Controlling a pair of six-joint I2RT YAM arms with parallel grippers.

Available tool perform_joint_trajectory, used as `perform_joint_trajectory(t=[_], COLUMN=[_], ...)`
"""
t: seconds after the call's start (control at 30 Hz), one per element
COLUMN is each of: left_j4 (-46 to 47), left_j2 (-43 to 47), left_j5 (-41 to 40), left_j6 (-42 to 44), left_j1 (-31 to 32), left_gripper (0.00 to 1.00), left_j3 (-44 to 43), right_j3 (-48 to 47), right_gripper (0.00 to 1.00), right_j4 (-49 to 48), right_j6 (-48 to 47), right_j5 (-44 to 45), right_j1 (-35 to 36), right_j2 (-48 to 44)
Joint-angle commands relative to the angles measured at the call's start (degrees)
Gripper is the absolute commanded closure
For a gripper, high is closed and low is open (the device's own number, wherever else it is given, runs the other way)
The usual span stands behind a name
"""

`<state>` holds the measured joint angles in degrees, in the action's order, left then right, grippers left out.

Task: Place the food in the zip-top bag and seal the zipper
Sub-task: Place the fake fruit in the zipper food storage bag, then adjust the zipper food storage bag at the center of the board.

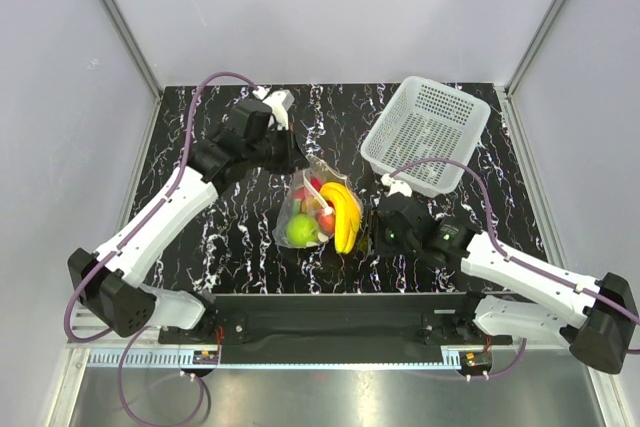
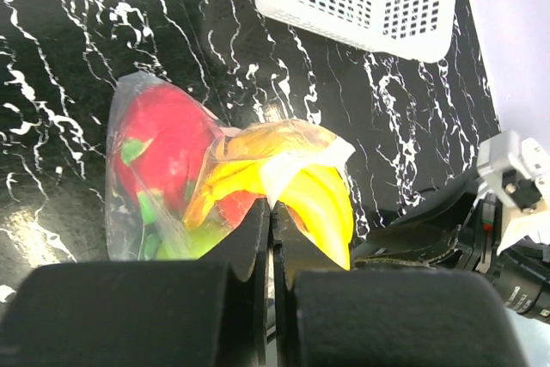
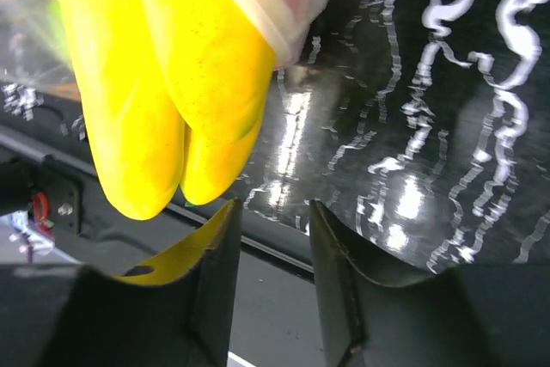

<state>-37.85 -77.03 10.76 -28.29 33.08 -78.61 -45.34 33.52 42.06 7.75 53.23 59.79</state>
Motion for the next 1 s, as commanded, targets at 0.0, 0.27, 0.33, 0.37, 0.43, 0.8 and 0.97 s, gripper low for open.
perform_joint_trajectory(t=[0.0, 0.27, 0.33, 0.37, 0.43, 0.8, 0.97], left_j4=[1.46, 0.85, 0.49, 0.40, 0.05, -0.83, -2.14], left_j2=[2.59, 2.94, 3.03, 3.03, 3.12, 3.03, 2.68], left_j5=[1.28, 2.15, 2.24, 2.33, 2.51, 4.44, 5.32], left_j6=[1.75, 2.19, 2.45, 2.54, 2.89, 3.77, 4.39], left_j1=[-1.35, -3.28, -3.81, -4.07, -4.69, -7.06, -7.68], left_gripper=[1.00, 1.00, 1.00, 1.00, 1.00, 1.00, 1.00], left_j3=[-0.85, -0.32, -0.40, -0.41, -0.58, -0.14, -1.02], right_j3=[2.53, 9.48, 10.27, 10.27, 10.27, 7.48, -4.55], right_gripper=[0.57, 0.70, 0.71, 0.72, 0.73, 0.69, 0.65], right_j4=[-10.22, -29.26, -32.88, -34.82, -35.80, -43.19, -38.27], right_j6=[-2.51, -2.77, -3.30, -4.44, -5.58, -10.86, -15.33], right_j5=[-5.10, -11.53, -11.70, -11.44, -8.73, 3.75, 4.47], right_j1=[0.03, 1.52, 3.53, 4.15, 5.91, 8.38, 8.38], right_j2=[-0.99, 3.75, 4.54, 4.89, 5.77, 8.23, 15.86])
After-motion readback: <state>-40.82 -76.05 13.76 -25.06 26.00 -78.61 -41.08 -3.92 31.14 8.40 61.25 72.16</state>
